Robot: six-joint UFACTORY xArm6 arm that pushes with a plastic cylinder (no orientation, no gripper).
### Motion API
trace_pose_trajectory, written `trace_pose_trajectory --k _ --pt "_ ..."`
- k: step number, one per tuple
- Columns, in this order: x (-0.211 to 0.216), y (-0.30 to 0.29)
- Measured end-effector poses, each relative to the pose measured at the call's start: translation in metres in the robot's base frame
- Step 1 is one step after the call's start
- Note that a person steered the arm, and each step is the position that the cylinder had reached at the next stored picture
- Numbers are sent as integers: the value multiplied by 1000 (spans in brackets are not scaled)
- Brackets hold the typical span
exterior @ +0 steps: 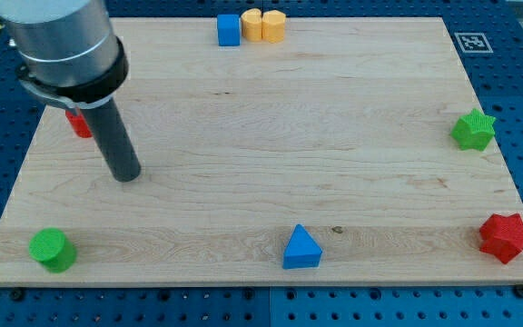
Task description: Push the red circle towards the top left of the board
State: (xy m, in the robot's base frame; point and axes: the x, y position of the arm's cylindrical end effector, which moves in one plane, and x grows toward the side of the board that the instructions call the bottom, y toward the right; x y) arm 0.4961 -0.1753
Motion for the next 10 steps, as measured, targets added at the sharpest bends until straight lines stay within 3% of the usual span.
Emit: trace_pose_trajectory --k 2,4,7,10 --pt "-34 -44" --pt "-53 -45" --pt "-66 -87" --pt "-95 -75"
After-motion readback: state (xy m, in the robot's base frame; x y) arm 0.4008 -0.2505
